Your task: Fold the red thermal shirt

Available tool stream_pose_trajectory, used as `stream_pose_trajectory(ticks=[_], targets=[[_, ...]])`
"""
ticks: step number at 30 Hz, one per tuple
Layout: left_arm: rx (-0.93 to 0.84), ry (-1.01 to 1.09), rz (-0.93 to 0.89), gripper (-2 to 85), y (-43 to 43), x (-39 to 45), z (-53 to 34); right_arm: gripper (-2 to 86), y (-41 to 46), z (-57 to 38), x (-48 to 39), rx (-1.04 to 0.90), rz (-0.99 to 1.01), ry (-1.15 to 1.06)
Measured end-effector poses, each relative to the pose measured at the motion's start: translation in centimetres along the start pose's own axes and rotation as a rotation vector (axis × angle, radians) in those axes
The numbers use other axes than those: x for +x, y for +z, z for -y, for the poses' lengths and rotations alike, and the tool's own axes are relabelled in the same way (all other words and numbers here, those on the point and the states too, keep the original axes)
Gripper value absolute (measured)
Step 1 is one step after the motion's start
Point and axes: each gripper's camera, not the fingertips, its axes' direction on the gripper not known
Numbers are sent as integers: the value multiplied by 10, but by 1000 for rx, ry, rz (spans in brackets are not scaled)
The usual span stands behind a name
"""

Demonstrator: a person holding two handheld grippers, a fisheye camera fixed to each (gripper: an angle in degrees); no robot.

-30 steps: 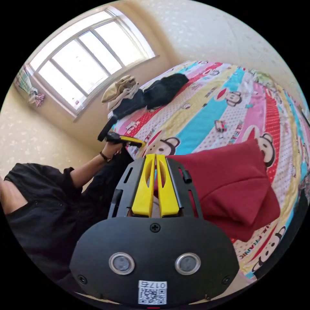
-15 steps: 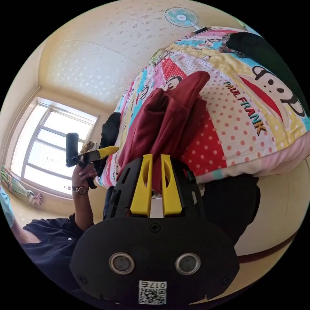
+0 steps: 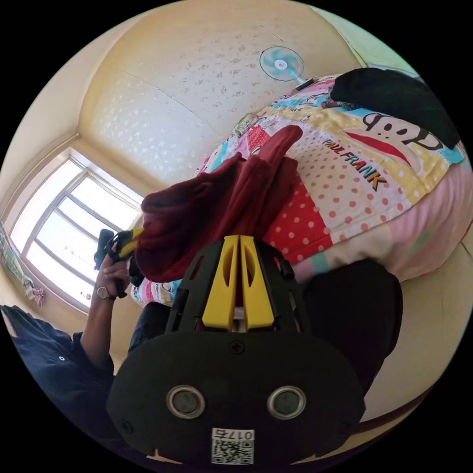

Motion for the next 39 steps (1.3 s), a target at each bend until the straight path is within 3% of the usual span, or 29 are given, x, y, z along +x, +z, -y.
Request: stream_pose_trajectory(ticks=[3,5,8,12,17,20,24,26,29,35,39], targets=[[142,-93,36,-3,-61,-29,-16,6,2,-2,4,13,-11,-28],[356,-307,28,-6,-104,-72,-48,7,2,-4,7,34,-7,-38],[362,-435,16,-6,-120,-105,-75,11,2,-5,13,62,8,-51],[160,-325,-45,8,-71,-87,-60,33,0,-7,16,101,17,-95],[-94,-136,-170,178,38,-13,9,86,-4,-8,25,146,34,-111],[-98,11,14,193,83,46,48,115,-7,-9,35,178,48,-101],[104,102,249,188,123,101,75,121,-1,-5,48,154,32,-57],[33,126,365,170,170,117,97,121,2,-3,54,136,33,-38],[-50,192,361,163,211,138,116,120,3,-1,58,151,36,-44],[108,348,364,125,214,206,123,123,5,3,70,167,74,-27],[-46,356,419,125,255,211,160,126,8,7,76,163,86,-30]])
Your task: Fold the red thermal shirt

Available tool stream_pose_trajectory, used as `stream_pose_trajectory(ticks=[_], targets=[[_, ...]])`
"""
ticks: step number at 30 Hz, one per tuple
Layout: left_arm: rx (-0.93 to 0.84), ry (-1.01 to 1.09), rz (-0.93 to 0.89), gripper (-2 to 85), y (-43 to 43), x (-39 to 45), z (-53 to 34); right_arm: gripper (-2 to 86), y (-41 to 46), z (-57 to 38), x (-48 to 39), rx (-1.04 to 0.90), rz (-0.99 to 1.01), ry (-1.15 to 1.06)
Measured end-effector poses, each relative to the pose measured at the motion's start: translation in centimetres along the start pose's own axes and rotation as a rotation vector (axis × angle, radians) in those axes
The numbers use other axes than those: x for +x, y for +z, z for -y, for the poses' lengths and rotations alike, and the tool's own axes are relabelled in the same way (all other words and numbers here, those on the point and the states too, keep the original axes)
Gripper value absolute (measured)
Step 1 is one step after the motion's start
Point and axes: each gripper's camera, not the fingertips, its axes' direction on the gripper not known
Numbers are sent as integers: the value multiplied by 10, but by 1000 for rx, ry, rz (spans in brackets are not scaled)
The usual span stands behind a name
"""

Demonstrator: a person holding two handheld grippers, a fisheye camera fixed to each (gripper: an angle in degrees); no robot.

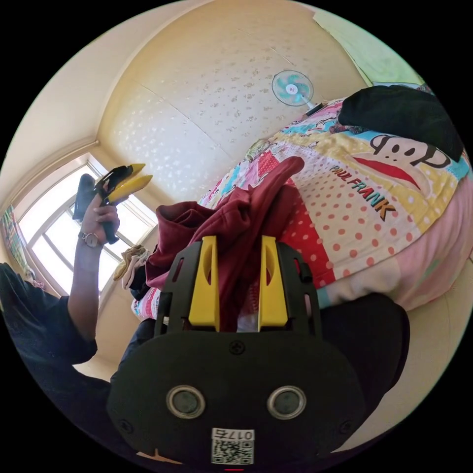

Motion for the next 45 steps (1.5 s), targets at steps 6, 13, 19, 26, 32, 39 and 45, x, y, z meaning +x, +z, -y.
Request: stream_pose_trajectory(ticks=[6,13,19,26,32,39,45], targets=[[-666,20,-127,172,166,-24,3,128,0,0,6,2,8,-2],[-263,-208,-493,70,74,-85,-46,129,0,-2,8,11,25,11],[31,-330,-677,63,-52,-118,-121,129,-1,-7,4,6,32,4],[157,58,-549,58,-159,-42,-152,126,-26,-19,-2,53,183,-7],[300,414,-611,53,-258,15,-162,94,-57,-24,-30,103,266,-43],[388,719,-1304,52,-297,28,-121,108,-65,4,-74,-14,571,-197],[310,985,-1634,53,-323,60,-110,120,-63,8,-109,-84,804,-297]])
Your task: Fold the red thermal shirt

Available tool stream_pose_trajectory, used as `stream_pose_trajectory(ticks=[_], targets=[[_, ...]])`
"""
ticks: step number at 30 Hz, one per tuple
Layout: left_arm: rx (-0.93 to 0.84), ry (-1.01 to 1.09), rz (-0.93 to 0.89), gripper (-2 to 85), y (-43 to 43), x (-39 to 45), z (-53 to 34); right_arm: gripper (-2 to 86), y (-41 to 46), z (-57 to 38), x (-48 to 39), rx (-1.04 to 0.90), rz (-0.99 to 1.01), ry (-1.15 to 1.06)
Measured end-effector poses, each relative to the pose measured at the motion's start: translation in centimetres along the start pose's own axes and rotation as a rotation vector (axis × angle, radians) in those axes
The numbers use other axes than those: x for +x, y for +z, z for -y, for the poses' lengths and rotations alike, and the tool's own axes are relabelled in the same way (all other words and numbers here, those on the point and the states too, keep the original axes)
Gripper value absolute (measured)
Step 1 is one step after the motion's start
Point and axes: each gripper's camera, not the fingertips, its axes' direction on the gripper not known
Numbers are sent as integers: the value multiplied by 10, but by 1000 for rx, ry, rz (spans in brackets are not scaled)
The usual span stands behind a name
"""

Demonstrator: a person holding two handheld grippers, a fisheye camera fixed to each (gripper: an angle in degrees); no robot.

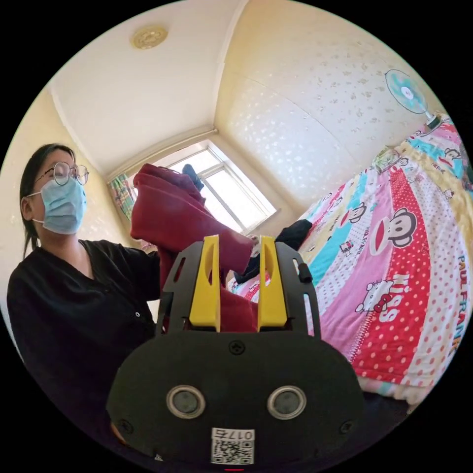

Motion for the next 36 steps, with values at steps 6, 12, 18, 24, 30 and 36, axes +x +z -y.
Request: stream_pose_trajectory(ticks=[6,12,18,24,30,36], targets=[[-52,136,18,57,45,60,3,125,16,-10,-4,68,90,24],[61,83,135,56,44,99,-1,134,51,1,-8,-43,158,0],[134,63,156,56,55,116,5,209,97,-15,7,-82,200,73],[90,101,55,55,84,124,25,340,148,-43,39,-12,-10,309],[72,37,32,57,111,124,36,275,241,-52,58,-316,603,397],[106,-63,196,58,110,149,42,52,294,-83,54,-563,1164,550]])
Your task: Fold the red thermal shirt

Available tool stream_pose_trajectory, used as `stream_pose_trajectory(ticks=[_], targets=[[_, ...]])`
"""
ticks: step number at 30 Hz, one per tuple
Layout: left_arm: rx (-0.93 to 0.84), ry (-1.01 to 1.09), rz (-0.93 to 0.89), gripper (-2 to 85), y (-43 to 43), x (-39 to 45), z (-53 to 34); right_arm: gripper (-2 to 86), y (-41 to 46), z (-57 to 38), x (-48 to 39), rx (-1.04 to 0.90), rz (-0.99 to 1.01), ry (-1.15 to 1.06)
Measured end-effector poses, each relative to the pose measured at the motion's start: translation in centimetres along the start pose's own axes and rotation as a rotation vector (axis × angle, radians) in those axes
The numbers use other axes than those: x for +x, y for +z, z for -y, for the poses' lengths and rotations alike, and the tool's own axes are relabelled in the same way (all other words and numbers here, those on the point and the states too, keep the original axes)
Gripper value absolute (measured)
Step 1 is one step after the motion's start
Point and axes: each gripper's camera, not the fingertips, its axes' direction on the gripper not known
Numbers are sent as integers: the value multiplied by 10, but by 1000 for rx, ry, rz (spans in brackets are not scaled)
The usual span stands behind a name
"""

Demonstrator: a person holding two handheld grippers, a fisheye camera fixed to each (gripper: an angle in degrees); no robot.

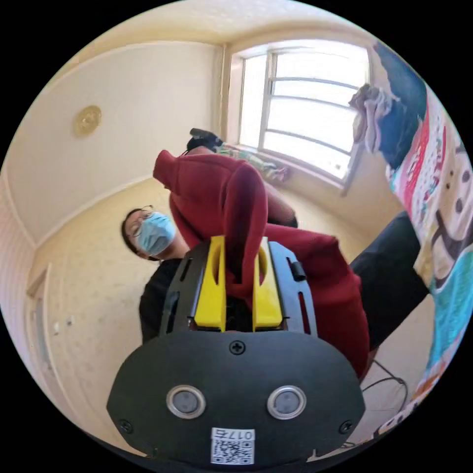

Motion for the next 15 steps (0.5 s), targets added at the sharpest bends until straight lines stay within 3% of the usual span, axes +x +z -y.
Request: stream_pose_trajectory(ticks=[1,4,7,9,12,15], targets=[[15,-20,40,59,-6,9,0,44,0,0,-6,7,-41,-3],[57,-69,233,53,-27,40,-2,23,-6,7,-75,115,-450,-38],[109,-108,408,42,-47,62,-1,23,11,16,-189,373,-873,-186],[128,-119,501,40,-54,69,-1,27,71,30,-275,501,-1352,-283],[195,-118,602,38,-65,80,-6,32,186,52,-331,543,-1831,-507],[305,-21,737,37,-72,107,-9,40,293,55,-338,604,-2026,-812]])
